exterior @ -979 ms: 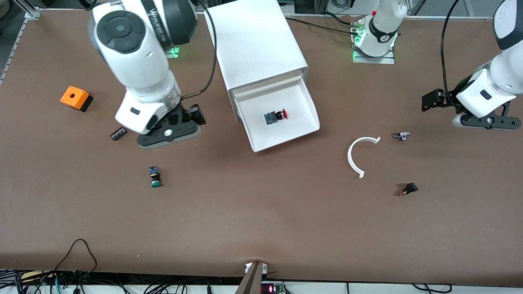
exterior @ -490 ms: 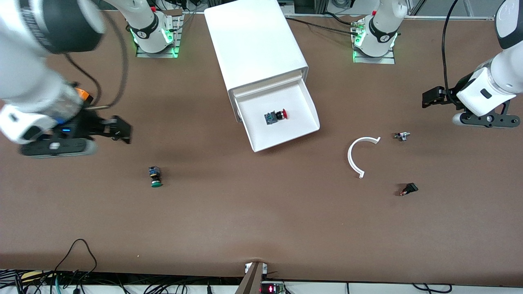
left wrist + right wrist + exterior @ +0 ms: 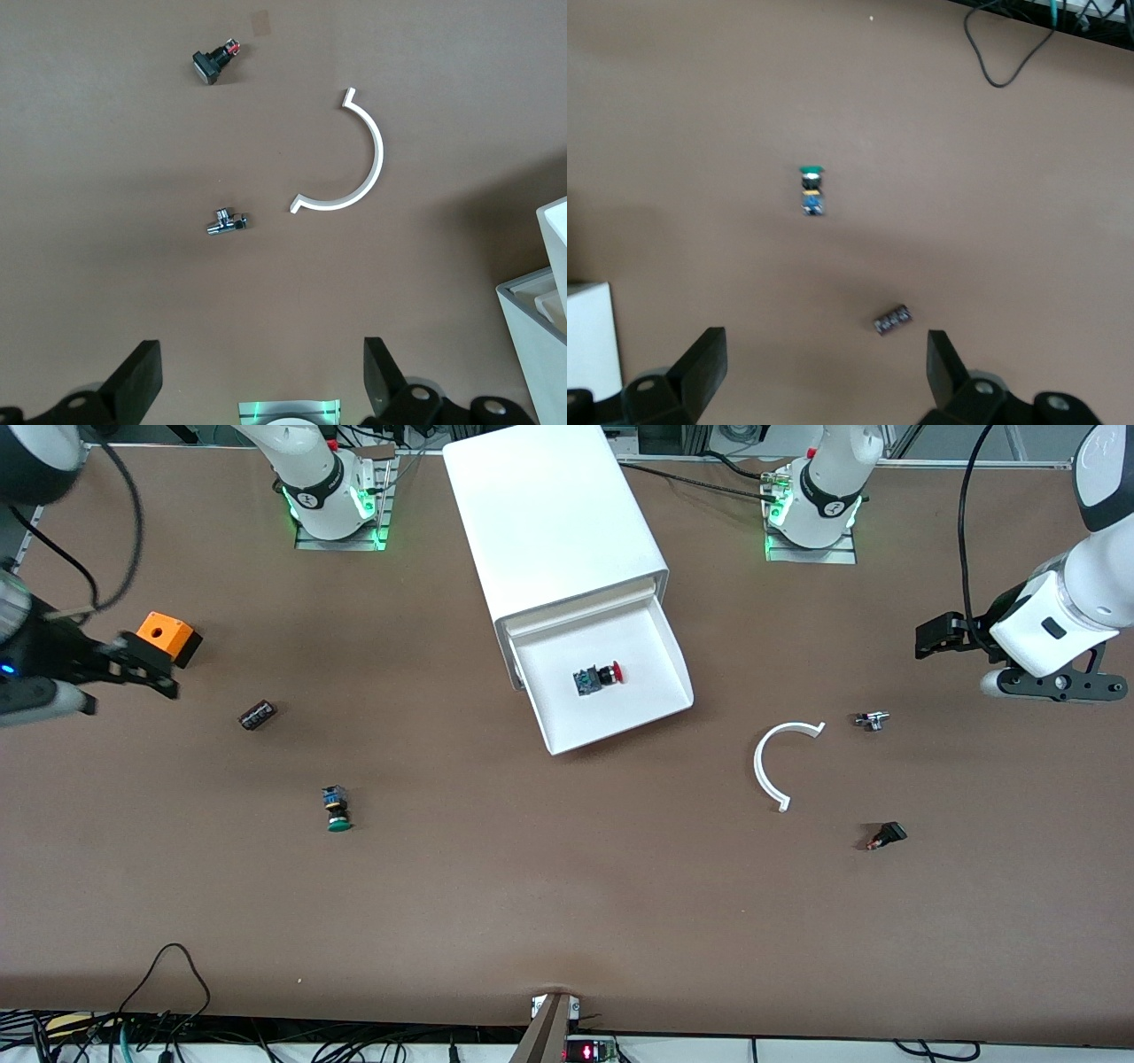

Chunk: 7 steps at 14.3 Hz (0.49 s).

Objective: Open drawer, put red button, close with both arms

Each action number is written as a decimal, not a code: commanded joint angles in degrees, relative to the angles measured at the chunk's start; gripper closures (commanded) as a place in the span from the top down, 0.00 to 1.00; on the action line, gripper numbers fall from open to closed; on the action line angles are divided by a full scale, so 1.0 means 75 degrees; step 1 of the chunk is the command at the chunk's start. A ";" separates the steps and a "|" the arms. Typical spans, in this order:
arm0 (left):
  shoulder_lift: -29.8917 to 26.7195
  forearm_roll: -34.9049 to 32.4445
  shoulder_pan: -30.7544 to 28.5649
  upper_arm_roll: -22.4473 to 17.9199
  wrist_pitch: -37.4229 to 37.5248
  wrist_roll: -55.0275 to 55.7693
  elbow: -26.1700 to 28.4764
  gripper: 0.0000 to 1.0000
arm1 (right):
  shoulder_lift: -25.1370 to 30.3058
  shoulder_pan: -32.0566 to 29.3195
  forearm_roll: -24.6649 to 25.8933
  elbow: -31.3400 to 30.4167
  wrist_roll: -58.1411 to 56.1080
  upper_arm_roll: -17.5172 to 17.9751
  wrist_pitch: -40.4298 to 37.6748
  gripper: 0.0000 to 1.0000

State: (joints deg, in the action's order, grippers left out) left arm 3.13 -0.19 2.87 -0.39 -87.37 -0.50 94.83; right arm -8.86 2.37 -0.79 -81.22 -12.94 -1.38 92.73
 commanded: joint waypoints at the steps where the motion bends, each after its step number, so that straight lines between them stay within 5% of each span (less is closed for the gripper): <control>1: 0.0063 0.0014 -0.0019 0.0006 0.0176 0.0043 -0.0199 1.00 | 0.0664 -0.0397 -0.0082 -0.0736 -0.0816 0.0161 0.0034 1.00; 7: 0.0063 0.0014 -0.0019 0.0006 0.0188 0.0043 -0.0199 1.00 | 0.0948 -0.0445 0.0011 -0.0878 -0.0912 -0.0272 -0.0669 1.00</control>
State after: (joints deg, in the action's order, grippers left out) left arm 3.13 -0.19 2.87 -0.40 -87.30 -0.50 94.83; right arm -1.60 -0.45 -0.68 -86.42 -18.69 -2.95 87.88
